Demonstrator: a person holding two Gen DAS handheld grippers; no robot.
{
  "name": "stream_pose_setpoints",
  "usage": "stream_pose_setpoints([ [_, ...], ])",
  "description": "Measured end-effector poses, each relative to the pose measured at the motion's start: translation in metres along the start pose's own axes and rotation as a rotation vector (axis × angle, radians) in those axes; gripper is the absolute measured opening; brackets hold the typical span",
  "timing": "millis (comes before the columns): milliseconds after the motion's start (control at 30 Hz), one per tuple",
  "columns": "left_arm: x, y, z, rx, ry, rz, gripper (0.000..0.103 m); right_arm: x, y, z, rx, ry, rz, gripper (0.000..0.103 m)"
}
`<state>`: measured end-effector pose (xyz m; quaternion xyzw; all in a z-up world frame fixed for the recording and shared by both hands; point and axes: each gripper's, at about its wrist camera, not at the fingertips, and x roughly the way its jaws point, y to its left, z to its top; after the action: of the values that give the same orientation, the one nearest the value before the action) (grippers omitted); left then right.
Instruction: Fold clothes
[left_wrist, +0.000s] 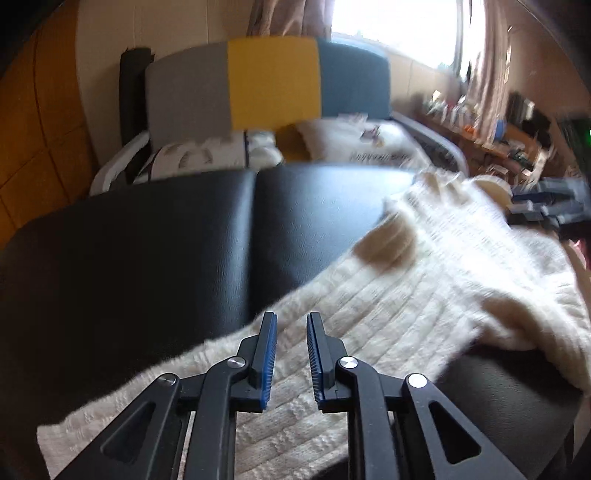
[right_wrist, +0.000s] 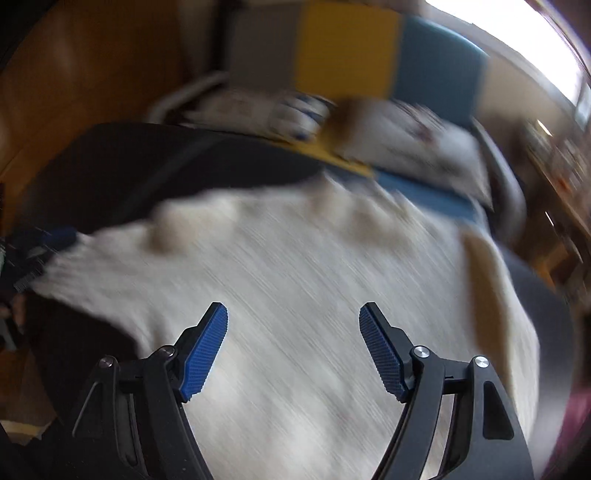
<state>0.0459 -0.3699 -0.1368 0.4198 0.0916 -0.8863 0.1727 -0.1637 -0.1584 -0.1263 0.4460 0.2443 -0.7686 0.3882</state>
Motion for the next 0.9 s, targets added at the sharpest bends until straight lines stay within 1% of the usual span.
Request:
stream_pose_setpoints([
  [33,0.004,-0.001,-0.004,-0.018,0.032,-0.004,0.016,0.003,0.01,0.013,-0.026,-0.016,0.015,0.077],
  [100,0.008,-0.001,-0.012,-0.016,0.033,0.007,0.018,0.01,0.03,0.04,-0.077,-0.049,0.046,0.074],
  [133,0.01,-0.001,-0.017,-0.014,0.031,0.013,0.019,0.02,0.036,0.05,-0.091,-0.051,0.048,0.073],
  [233,0.007,0.005,-0.023,-0.056,0.027,-0.007,0.02,0.063,0.035,0.07,-0.075,0.001,0.027,0.064],
  [267,0.006,0.007,-0.025,-0.072,0.027,-0.017,0.021,0.075,0.034,0.073,-0.068,0.022,0.015,0.058],
  [333,0.006,0.012,-0.028,-0.092,0.026,-0.028,0.021,0.088,0.031,0.078,-0.052,0.031,0.007,0.058],
  [400,0.005,0.01,-0.028,-0.085,0.029,-0.012,0.021,0.089,0.03,0.081,-0.042,0.017,0.0,0.058],
  [467,0.0,0.004,-0.026,-0.071,0.019,0.006,0.019,0.089,0.031,0.082,-0.05,0.012,-0.01,0.058],
  [600,-0.008,-0.001,-0.018,-0.066,-0.009,-0.015,0.019,0.084,0.024,0.087,-0.013,0.015,-0.007,0.058],
  [633,-0.009,-0.001,-0.015,-0.068,-0.011,-0.023,0.019,0.077,0.025,0.087,-0.012,0.006,0.004,0.058],
  [700,-0.01,-0.001,-0.01,-0.071,-0.016,-0.039,0.019,0.061,0.029,0.086,-0.023,-0.025,0.062,0.058],
  [767,-0.011,-0.002,-0.006,-0.074,-0.021,-0.054,0.019,0.052,0.042,0.085,-0.083,-0.043,0.103,0.058],
  [800,-0.009,-0.002,-0.004,-0.068,-0.016,-0.031,0.019,0.053,0.048,0.084,-0.105,-0.036,0.125,0.058],
  [833,-0.004,0.0,-0.006,-0.081,0.013,-0.024,0.019,0.058,0.052,0.085,-0.115,-0.015,0.156,0.058],
  [867,0.001,0.001,-0.007,-0.095,0.045,-0.019,0.019,0.065,0.057,0.085,-0.128,0.01,0.151,0.057],
  [900,0.008,0.003,-0.01,-0.109,0.081,-0.022,0.019,0.075,0.061,0.084,-0.144,0.036,0.112,0.057],
])
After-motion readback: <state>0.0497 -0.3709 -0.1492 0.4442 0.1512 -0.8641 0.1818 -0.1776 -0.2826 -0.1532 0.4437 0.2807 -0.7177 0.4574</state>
